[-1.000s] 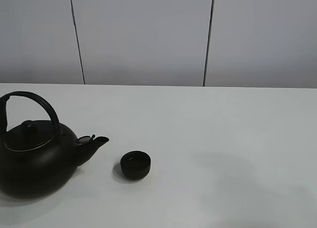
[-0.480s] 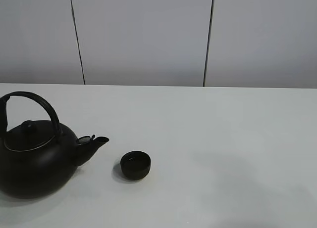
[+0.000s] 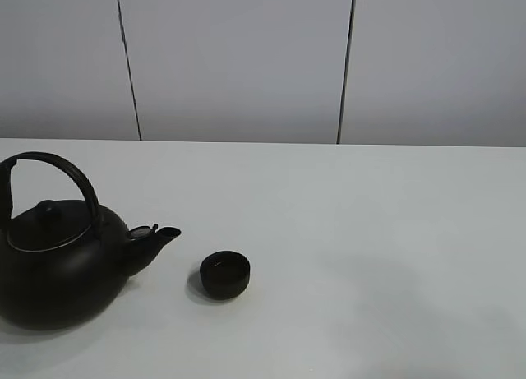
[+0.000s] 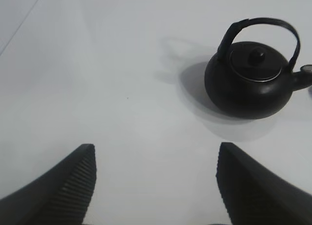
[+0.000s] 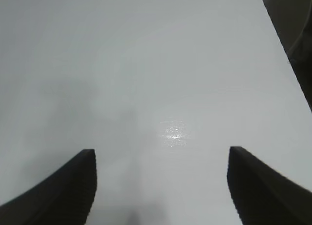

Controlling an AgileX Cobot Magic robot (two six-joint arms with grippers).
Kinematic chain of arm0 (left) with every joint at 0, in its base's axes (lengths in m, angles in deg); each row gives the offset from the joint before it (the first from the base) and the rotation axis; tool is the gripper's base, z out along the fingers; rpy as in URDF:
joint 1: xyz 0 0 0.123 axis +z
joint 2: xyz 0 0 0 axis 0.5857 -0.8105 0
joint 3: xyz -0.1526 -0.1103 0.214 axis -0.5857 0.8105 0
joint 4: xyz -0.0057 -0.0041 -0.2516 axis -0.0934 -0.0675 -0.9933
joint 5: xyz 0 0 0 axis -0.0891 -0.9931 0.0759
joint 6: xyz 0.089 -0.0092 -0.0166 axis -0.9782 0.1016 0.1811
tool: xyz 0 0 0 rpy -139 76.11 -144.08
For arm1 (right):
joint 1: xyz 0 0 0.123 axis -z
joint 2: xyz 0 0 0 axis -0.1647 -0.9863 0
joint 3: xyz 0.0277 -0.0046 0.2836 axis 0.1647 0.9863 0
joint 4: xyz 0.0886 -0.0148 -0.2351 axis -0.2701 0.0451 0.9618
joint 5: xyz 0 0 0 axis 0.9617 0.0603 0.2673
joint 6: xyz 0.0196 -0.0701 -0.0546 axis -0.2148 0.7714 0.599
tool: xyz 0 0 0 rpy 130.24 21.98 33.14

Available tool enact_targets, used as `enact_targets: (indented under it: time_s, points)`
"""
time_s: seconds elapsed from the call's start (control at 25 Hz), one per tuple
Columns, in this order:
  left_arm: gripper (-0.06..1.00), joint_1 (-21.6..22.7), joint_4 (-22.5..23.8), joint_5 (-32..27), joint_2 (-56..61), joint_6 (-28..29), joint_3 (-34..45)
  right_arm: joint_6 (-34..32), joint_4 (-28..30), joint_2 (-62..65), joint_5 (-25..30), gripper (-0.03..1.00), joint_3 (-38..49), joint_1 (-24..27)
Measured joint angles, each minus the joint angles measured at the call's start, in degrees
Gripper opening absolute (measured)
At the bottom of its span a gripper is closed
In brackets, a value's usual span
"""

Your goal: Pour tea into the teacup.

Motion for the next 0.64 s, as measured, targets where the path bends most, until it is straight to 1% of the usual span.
enact_targets:
  time_s: [0.12,0.36,0.56,0.64]
  points:
    - [0.51,0.00,0.26,1.85,0.08,0.00,2.58,0.00,0.00,0.00,0.05,0.52,0.00,0.00]
    - [0.51,-0.53,0.93,3.07,0.08,0.00,3.20,0.00,0.00,0.00,0.00,0.52,0.00,0.00]
    - [0.51,-7.13,1.06,3.07,0.08,0.00,3.20,0.00,0.00,0.00,0.00,0.52,0.00,0.00]
    - [0.51,-8.54,1.06,3.07,0.08,0.00,3.20,0.00,0.00,0.00,0.00,0.52,0.00,0.00]
